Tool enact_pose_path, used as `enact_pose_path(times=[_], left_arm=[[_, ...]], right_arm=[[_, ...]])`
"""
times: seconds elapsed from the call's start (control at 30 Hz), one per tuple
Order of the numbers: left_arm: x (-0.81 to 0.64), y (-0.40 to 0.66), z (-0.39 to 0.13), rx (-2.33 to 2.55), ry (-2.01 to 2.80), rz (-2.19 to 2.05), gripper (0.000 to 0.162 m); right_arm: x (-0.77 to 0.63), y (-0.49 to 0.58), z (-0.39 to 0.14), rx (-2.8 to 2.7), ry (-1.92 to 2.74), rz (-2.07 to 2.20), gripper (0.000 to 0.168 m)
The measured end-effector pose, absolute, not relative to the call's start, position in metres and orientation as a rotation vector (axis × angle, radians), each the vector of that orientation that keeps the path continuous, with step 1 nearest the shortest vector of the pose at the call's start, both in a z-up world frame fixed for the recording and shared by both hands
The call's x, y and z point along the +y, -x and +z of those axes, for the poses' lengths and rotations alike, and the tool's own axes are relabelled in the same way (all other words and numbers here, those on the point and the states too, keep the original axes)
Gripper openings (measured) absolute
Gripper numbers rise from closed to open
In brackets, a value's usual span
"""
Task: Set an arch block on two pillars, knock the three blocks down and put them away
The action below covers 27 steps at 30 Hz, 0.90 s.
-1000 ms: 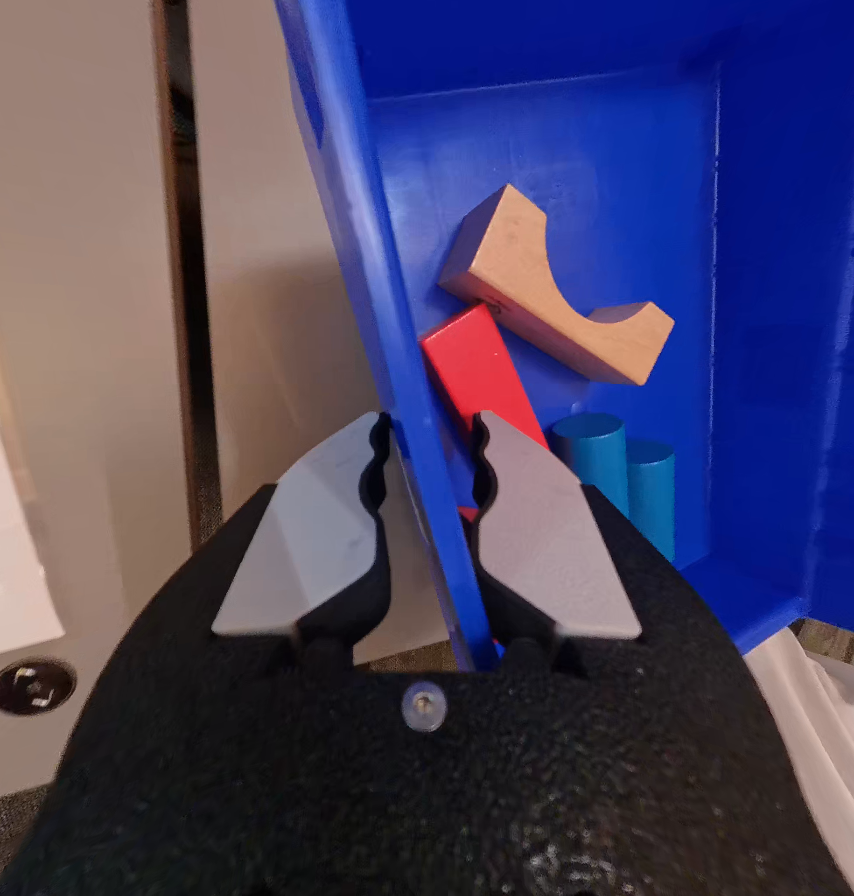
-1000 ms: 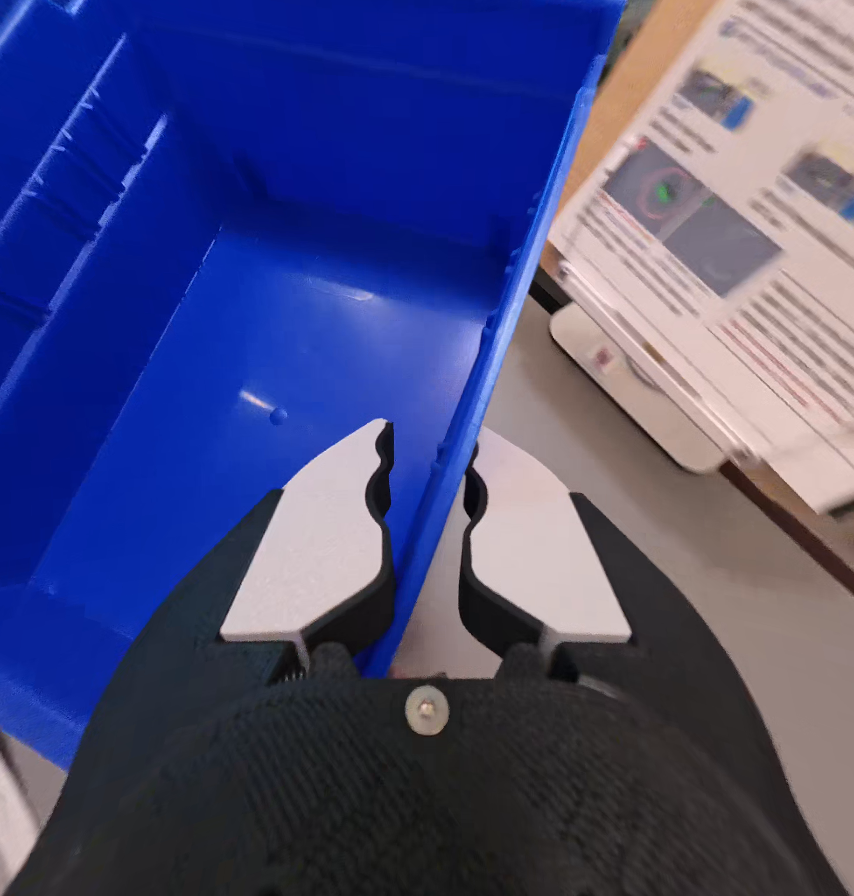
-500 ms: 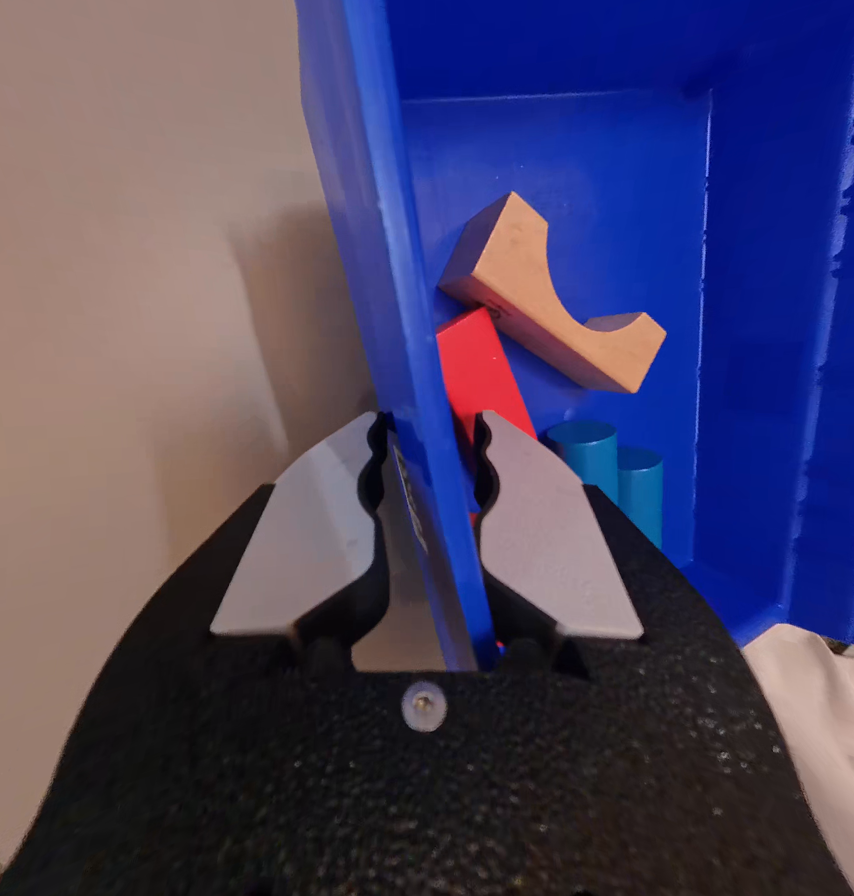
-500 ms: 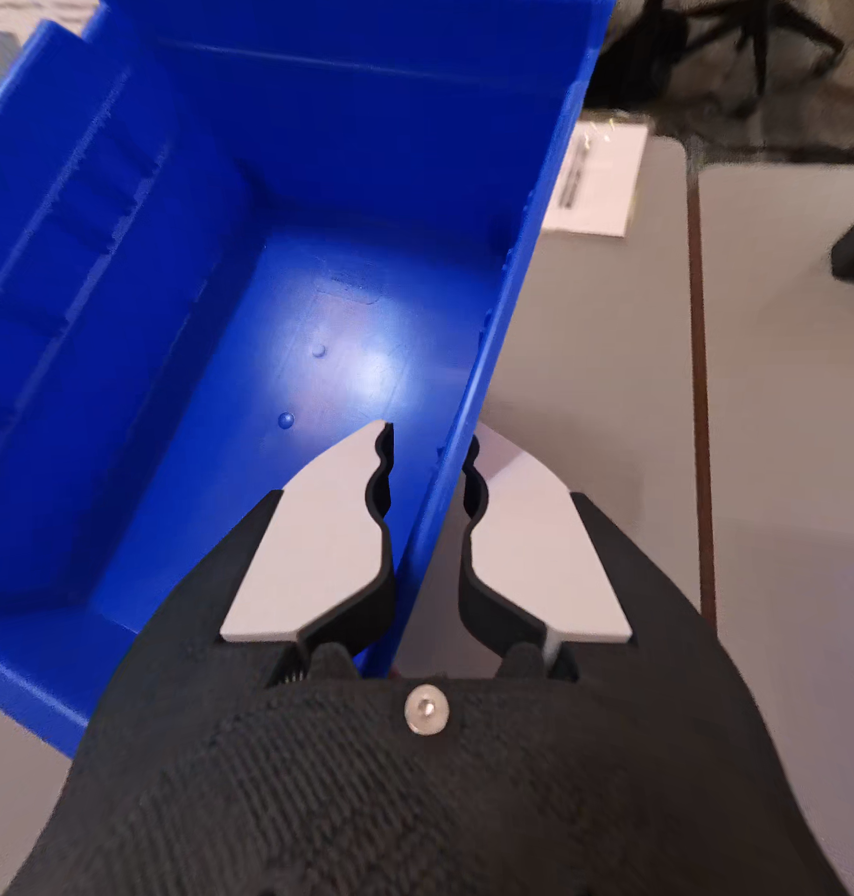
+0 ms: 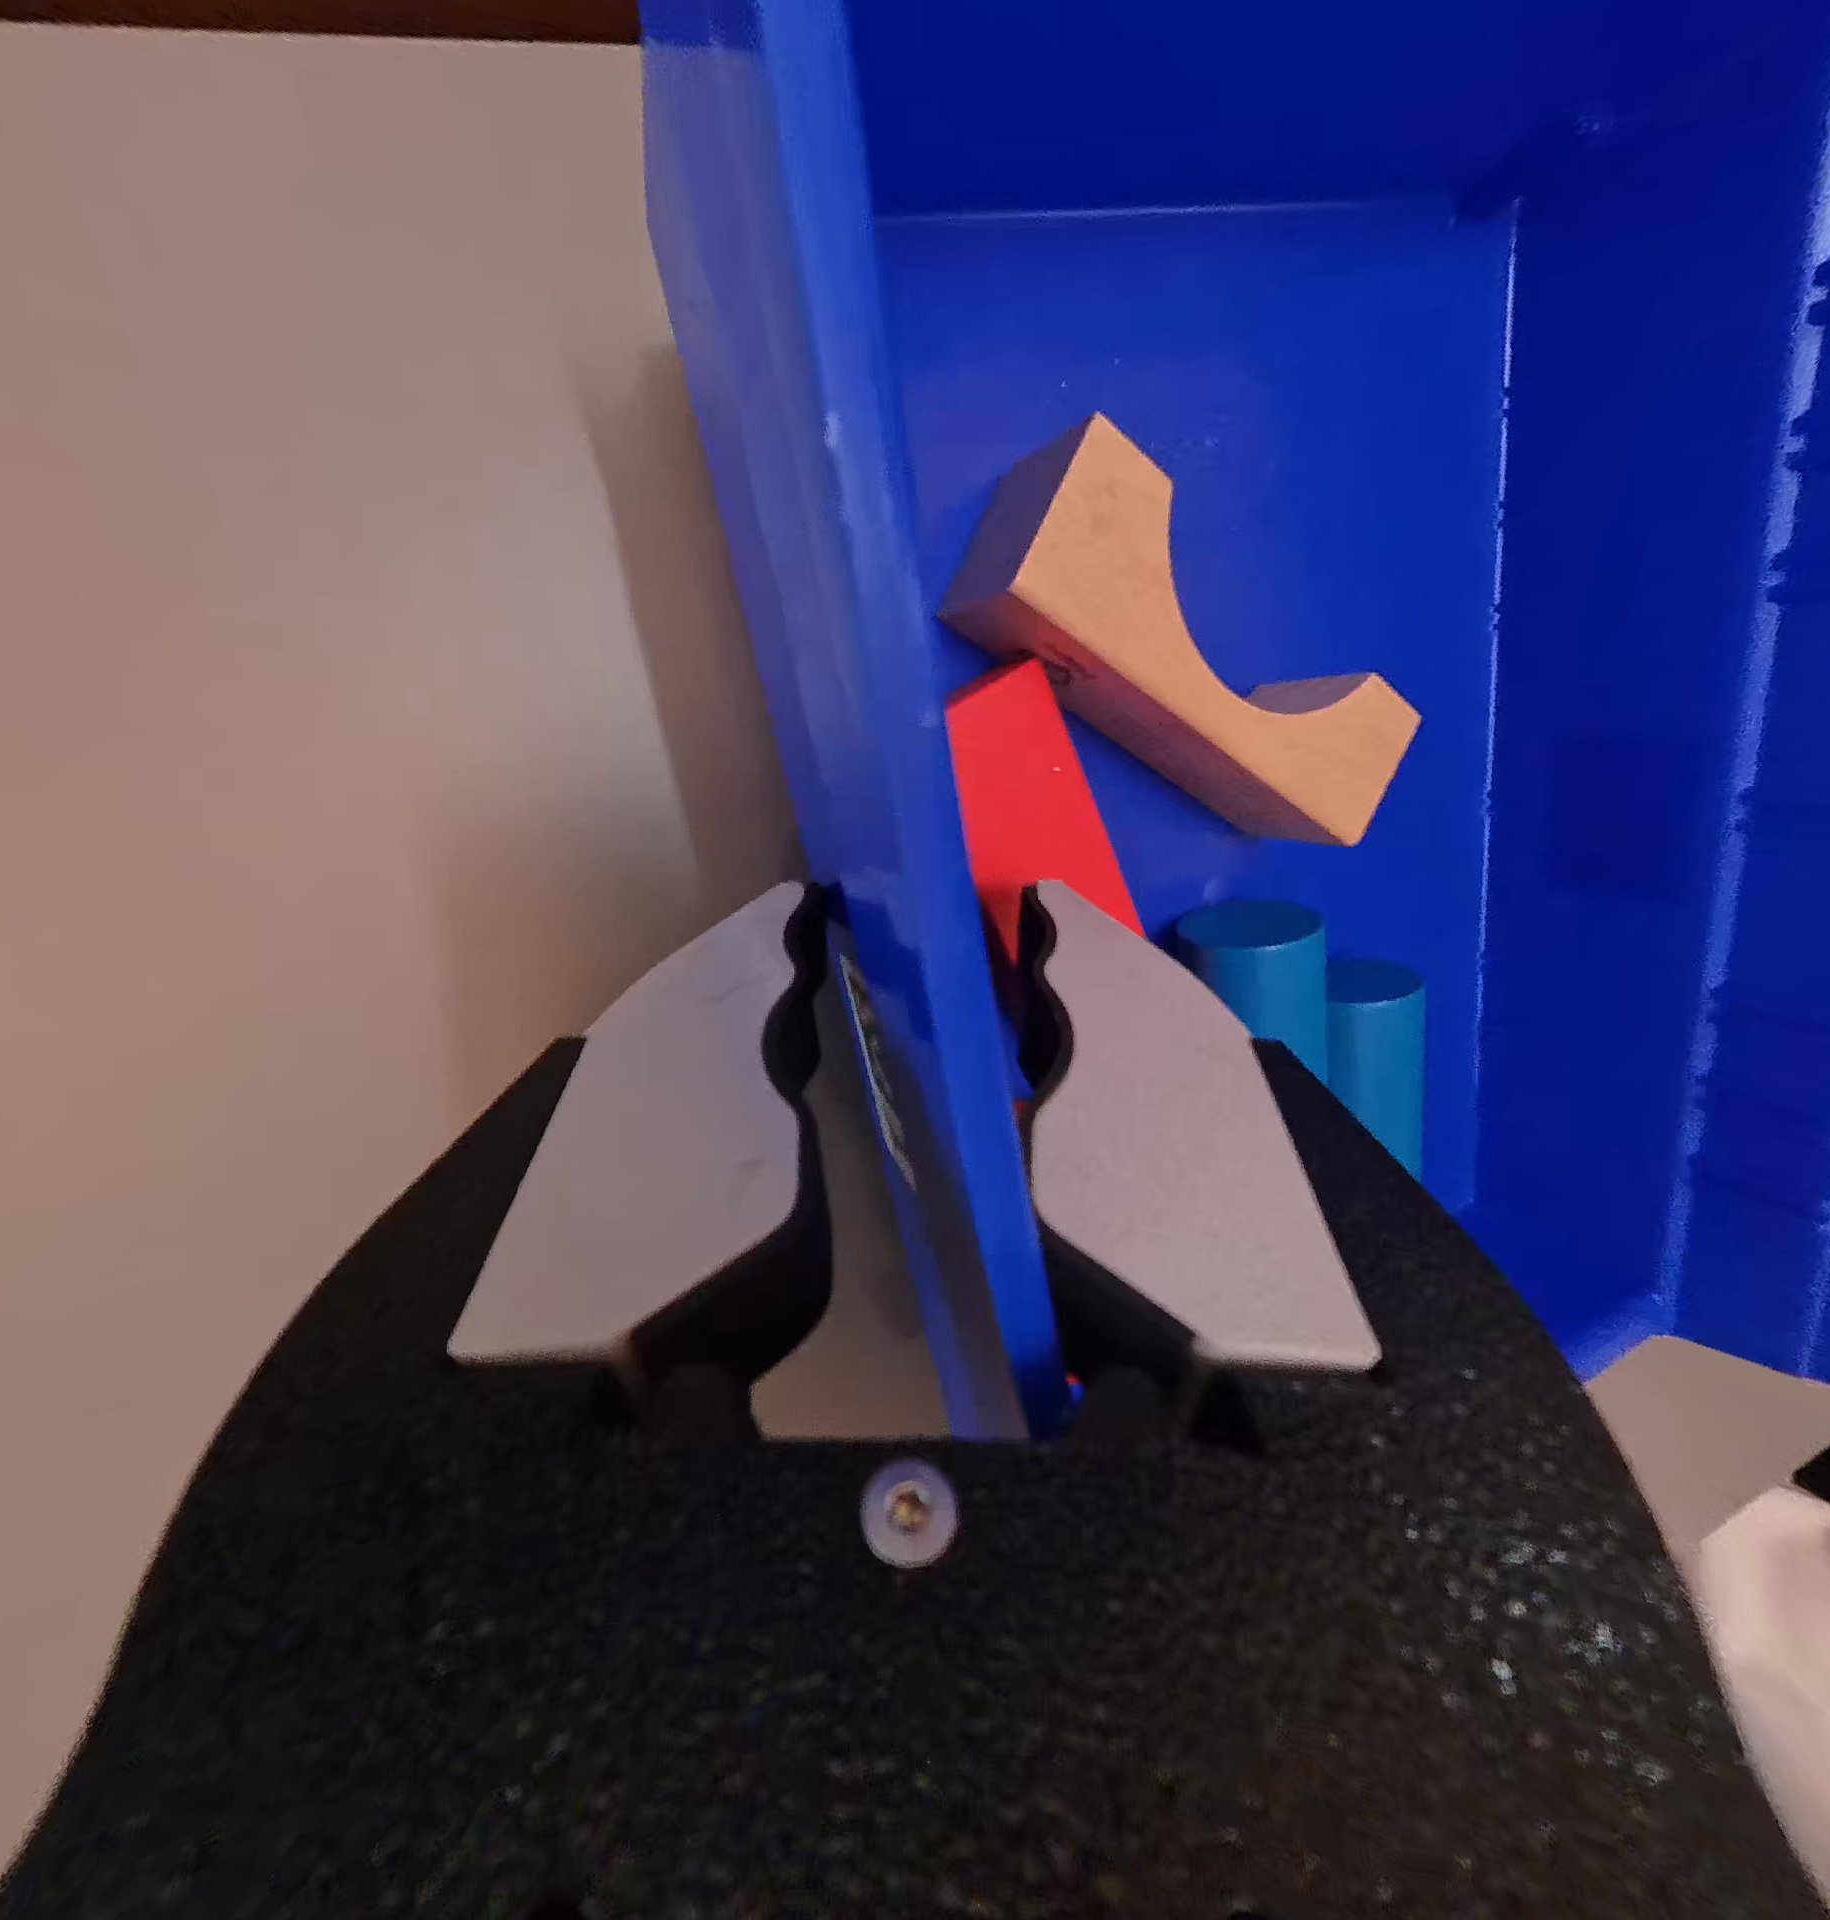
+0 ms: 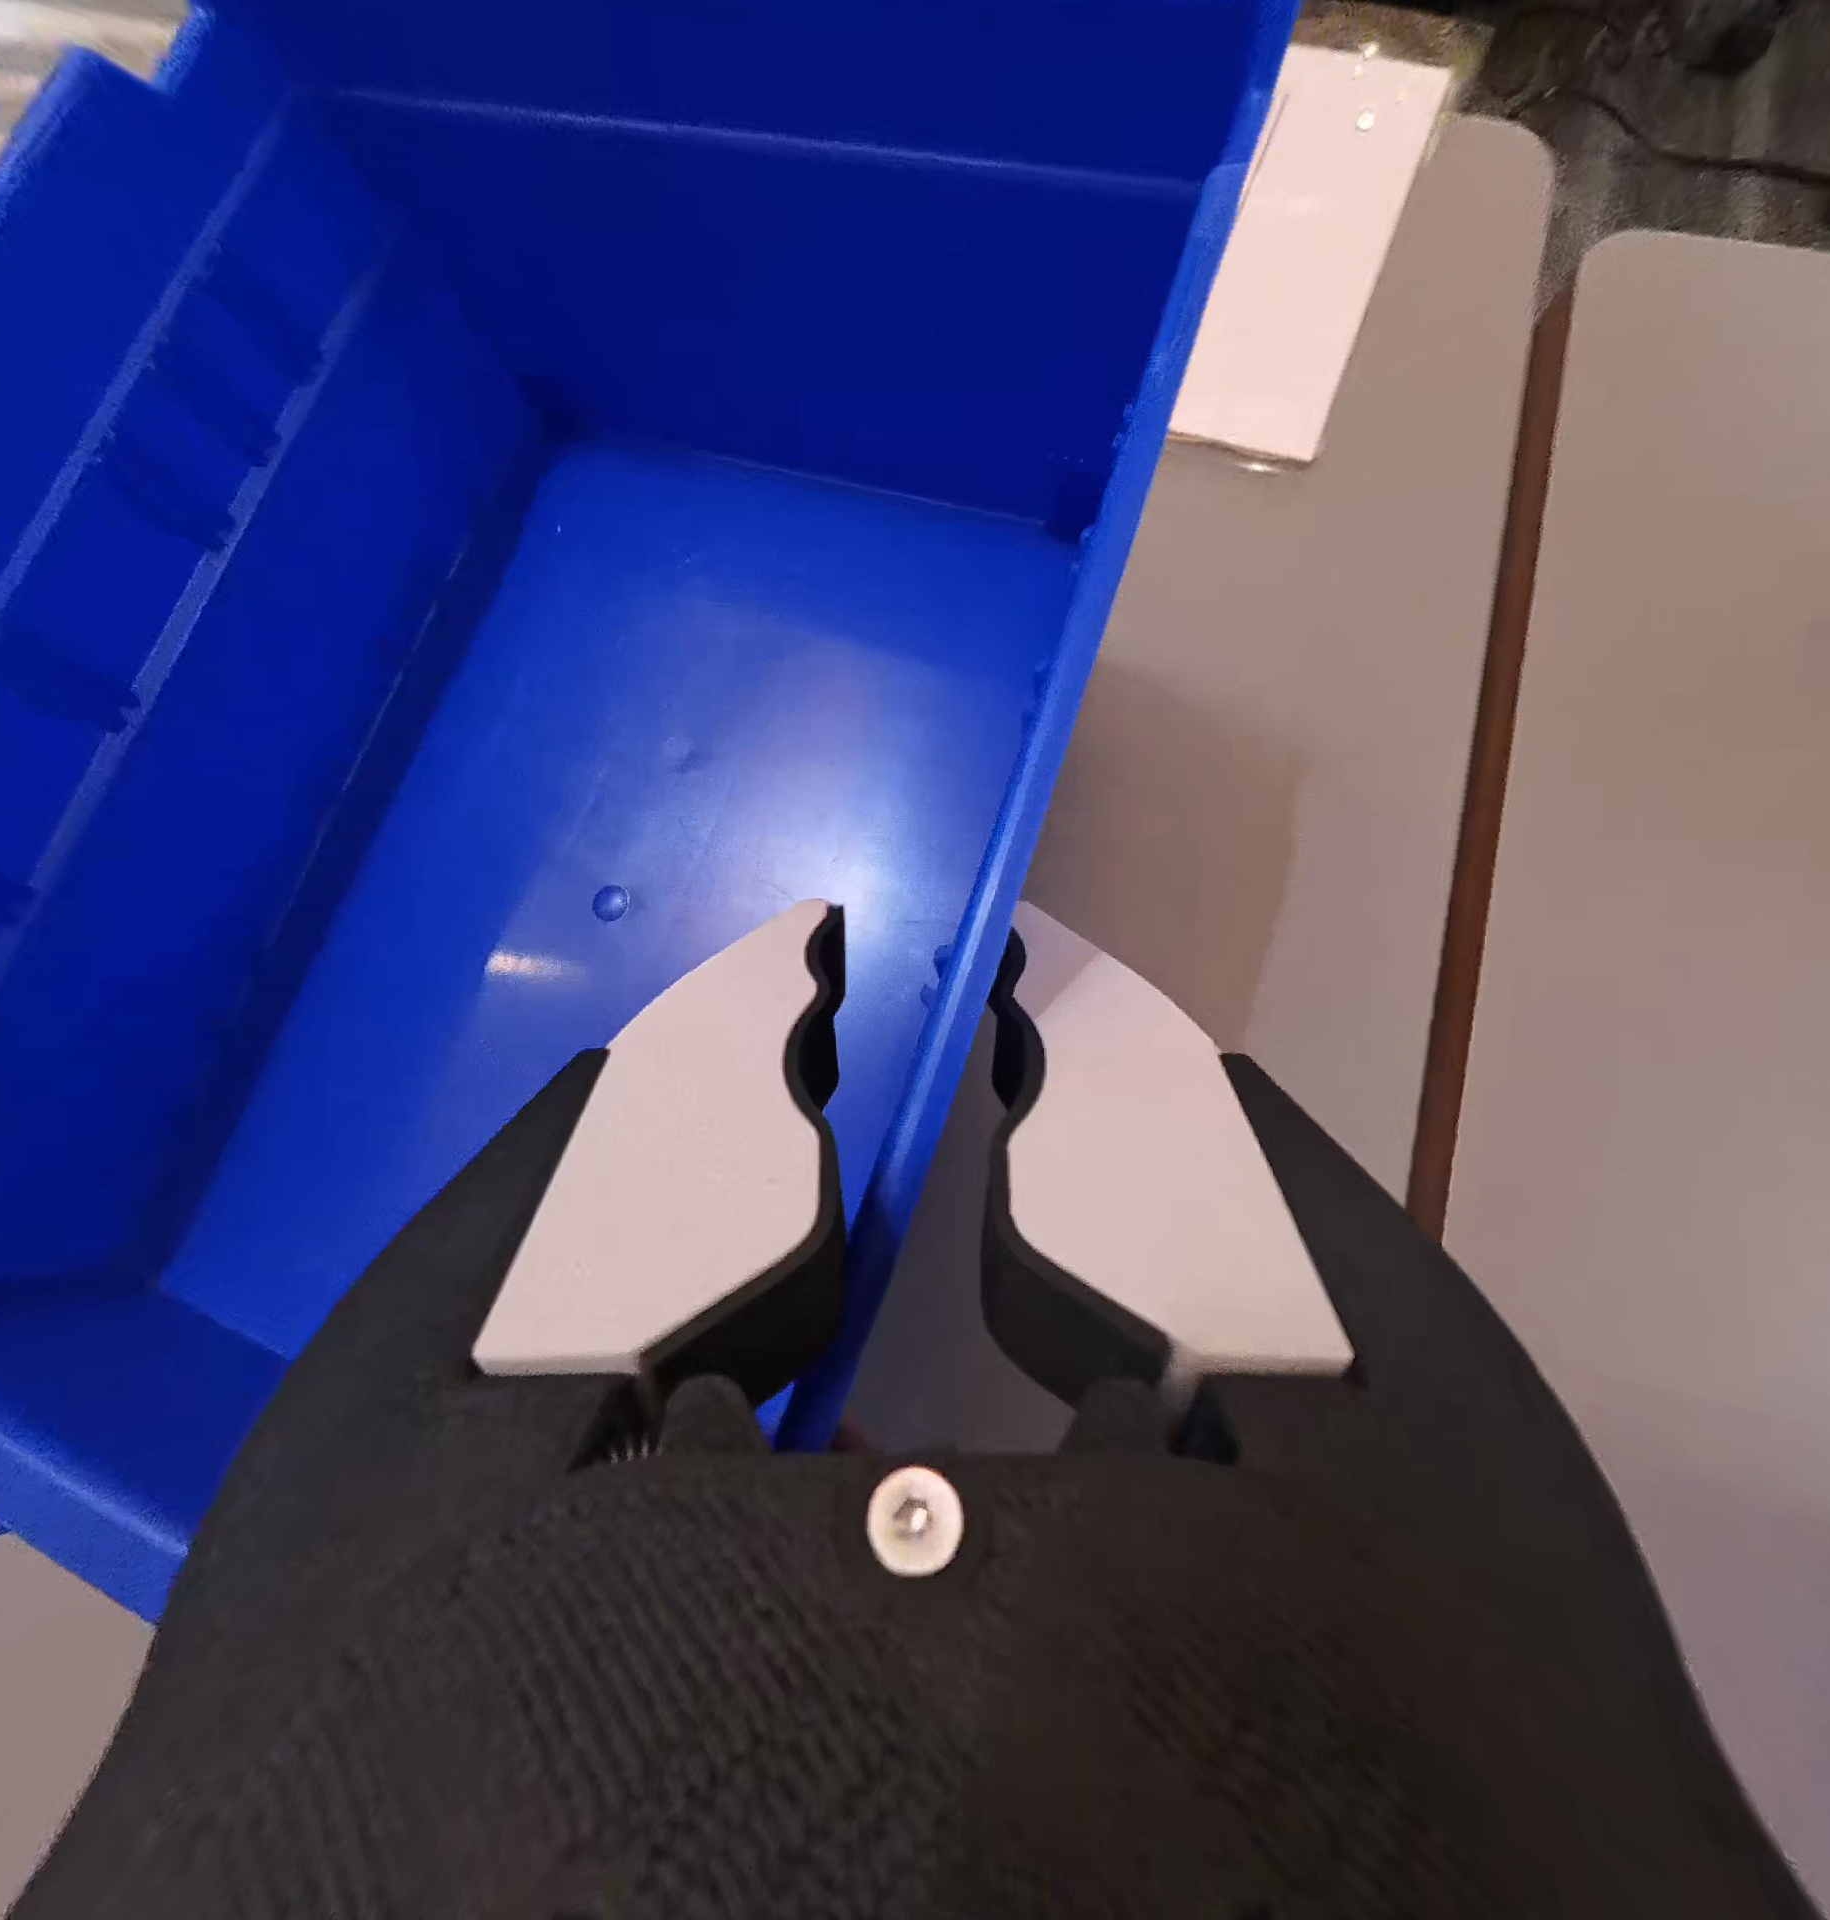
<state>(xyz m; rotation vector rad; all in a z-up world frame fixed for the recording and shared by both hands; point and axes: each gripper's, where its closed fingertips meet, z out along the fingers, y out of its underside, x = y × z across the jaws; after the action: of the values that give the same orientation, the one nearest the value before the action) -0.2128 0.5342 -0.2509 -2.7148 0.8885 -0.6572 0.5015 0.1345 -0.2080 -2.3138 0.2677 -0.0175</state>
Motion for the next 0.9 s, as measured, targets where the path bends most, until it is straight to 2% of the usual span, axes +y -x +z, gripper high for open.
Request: enact_pose_path(times=[0.17,0.4,0.47,0.53,0.57,0.67,0.77,0.9], left_arm=[[0.542,0.202,-0.262,0.871,2.745,-0.593,0.037],[0.542,0.189,-0.276,0.737,2.767,-0.712,0.042],[0.542,0.187,-0.275,0.705,2.758,-0.747,0.044],[0.544,0.185,-0.273,0.695,2.736,-0.750,0.051],[0.547,0.186,-0.272,0.688,2.728,-0.726,0.059],[0.560,0.196,-0.260,0.685,2.665,-0.568,0.070],[0.581,0.214,-0.228,0.722,2.491,-0.264,0.067],[0.589,0.217,-0.150,0.785,2.078,-0.015,0.064]], right_arm=[[0.153,-0.512,-0.242,0.235,2.409,0.039,0.024],[0.158,-0.519,-0.245,0.162,2.436,-0.002,0.028],[0.154,-0.523,-0.242,0.122,2.464,-0.099,0.045],[0.150,-0.532,-0.228,0.110,2.445,-0.248,0.055],[0.149,-0.536,-0.216,0.110,2.413,-0.323,0.062],[0.142,-0.536,-0.170,0.109,2.287,-0.524,0.070],[0.141,-0.490,-0.127,0.066,2.121,-0.453,0.083],[0.136,-0.394,-0.103,-0.016,1.961,-0.143,0.092]])
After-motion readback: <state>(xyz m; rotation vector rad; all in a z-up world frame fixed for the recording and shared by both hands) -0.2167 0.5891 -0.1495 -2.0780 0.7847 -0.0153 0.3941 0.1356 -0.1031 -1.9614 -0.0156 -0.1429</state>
